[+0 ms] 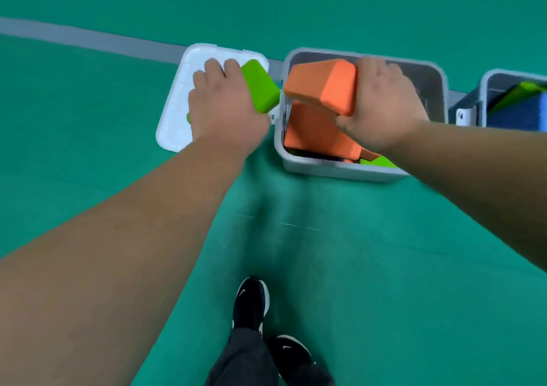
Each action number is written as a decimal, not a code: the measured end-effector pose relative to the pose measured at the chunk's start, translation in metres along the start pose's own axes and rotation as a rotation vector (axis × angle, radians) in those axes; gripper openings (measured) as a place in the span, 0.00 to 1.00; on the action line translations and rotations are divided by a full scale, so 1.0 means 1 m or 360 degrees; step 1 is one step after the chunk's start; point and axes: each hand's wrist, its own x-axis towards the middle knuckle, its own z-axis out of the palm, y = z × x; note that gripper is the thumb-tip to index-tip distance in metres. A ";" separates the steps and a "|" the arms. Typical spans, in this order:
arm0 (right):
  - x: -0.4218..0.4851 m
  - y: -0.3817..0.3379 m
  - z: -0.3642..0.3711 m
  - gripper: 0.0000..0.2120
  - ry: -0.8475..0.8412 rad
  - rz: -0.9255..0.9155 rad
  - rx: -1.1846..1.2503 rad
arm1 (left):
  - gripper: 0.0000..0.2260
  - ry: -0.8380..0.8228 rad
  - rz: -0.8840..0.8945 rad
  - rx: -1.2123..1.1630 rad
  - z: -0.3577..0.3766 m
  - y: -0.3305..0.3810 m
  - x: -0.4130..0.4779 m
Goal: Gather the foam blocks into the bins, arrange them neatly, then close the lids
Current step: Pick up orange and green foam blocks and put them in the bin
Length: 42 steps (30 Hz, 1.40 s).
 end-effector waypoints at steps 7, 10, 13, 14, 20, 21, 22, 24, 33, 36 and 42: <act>-0.012 0.055 0.012 0.37 -0.0862 0.0430 -0.0268 | 0.27 -0.0987 0.0571 -0.0178 0.025 0.077 0.018; -0.029 0.055 0.030 0.30 -0.1107 0.0452 -0.0171 | 0.14 -0.1269 0.0668 -0.0012 0.047 0.076 0.000; -0.037 0.049 0.049 0.30 -0.1206 0.0421 -0.0130 | 0.14 -0.1431 0.0604 -0.0067 0.062 0.066 -0.018; -0.037 0.047 0.053 0.31 -0.1221 0.0413 -0.0122 | 0.16 -0.1463 0.0598 -0.0071 0.065 0.063 -0.022; -0.025 0.026 0.063 0.25 -0.1160 0.0364 -0.0057 | 0.19 -0.1495 0.0487 -0.0038 0.073 0.046 -0.023; -0.023 0.022 0.065 0.25 -0.1147 0.0354 -0.0044 | 0.18 -0.1482 0.0466 -0.0050 0.072 0.044 -0.021; -0.021 0.018 0.065 0.25 -0.1132 0.0345 -0.0025 | 0.18 -0.1466 0.0449 -0.0057 0.071 0.042 -0.019; -0.019 0.009 0.065 0.27 -0.1096 0.0323 0.0000 | 0.17 -0.1426 0.0415 -0.0076 0.068 0.037 -0.018; -0.026 -0.051 0.057 0.26 -0.1137 -0.0042 -0.0086 | 0.17 -0.1269 0.0073 -0.0204 0.036 -0.030 -0.053; -0.035 -0.090 0.054 0.21 -0.1162 -0.0270 -0.0179 | 0.14 -0.1140 -0.0063 -0.0274 0.018 -0.068 -0.082; -0.078 -0.231 0.053 0.22 -0.1139 -0.0728 -0.0350 | 0.13 -0.0951 -0.0497 -0.0286 -0.034 -0.173 -0.191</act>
